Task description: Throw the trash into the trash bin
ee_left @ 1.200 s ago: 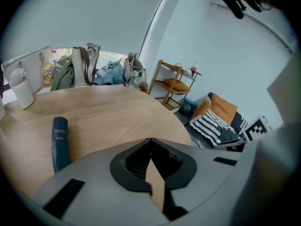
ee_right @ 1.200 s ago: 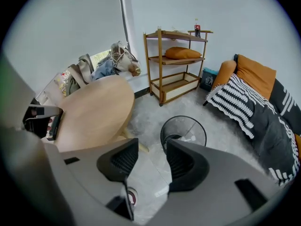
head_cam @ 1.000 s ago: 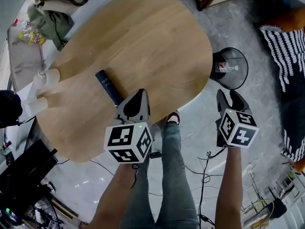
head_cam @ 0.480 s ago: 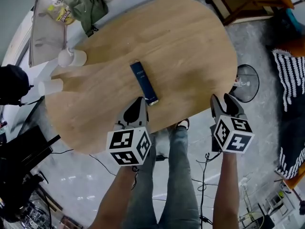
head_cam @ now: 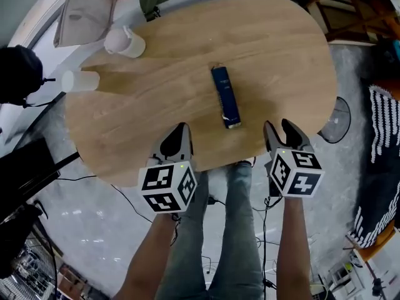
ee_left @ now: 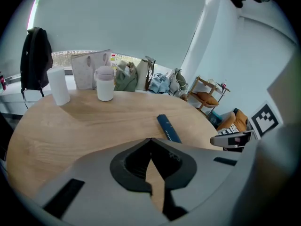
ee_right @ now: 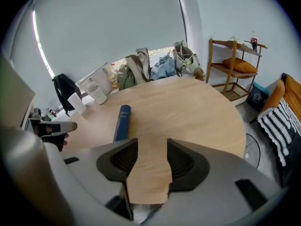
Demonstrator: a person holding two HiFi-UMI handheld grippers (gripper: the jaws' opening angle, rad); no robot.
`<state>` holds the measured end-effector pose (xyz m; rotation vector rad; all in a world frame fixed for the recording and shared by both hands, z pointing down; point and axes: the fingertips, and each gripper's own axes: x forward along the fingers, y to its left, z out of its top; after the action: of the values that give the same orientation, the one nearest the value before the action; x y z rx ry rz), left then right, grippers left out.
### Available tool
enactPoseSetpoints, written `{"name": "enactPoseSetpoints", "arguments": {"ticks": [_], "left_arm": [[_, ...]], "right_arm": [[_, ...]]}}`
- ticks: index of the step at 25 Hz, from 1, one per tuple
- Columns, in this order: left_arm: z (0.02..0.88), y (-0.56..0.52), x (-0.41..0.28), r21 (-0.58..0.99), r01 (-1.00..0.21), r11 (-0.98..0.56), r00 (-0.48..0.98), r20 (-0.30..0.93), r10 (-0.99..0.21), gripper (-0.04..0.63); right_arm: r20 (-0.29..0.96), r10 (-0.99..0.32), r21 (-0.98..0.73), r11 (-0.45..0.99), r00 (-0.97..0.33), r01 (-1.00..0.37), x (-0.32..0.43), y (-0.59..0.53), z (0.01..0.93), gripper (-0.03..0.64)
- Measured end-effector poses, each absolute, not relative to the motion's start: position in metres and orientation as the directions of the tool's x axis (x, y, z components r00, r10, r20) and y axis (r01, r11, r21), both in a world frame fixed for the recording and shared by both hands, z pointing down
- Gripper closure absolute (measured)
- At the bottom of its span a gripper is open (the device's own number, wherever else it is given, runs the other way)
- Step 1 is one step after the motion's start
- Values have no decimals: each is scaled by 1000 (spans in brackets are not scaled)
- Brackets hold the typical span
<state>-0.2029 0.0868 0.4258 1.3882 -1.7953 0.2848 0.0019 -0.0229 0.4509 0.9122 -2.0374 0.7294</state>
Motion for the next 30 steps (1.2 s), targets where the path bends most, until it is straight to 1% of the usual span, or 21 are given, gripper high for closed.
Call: {"name": "enactPoseSetpoints", "arguments": {"ticks": [7,15,30], "left_arm": [[433,115,-242,296,-855,425,-85,729,-679,577],[443,126,-276,300,-822,484,-121,739,-663,577],[456,114,-296,304,-817,490,-110,751,-651,577]], "right_arm": [[834,-287,-198,642,-471,-741,-51,-6,460,413],[848,-233,-205,685,-477,-699,-94,-6,475,411],[869,-187,-213,694,-458,-687,-122,-11,499,408]]}}
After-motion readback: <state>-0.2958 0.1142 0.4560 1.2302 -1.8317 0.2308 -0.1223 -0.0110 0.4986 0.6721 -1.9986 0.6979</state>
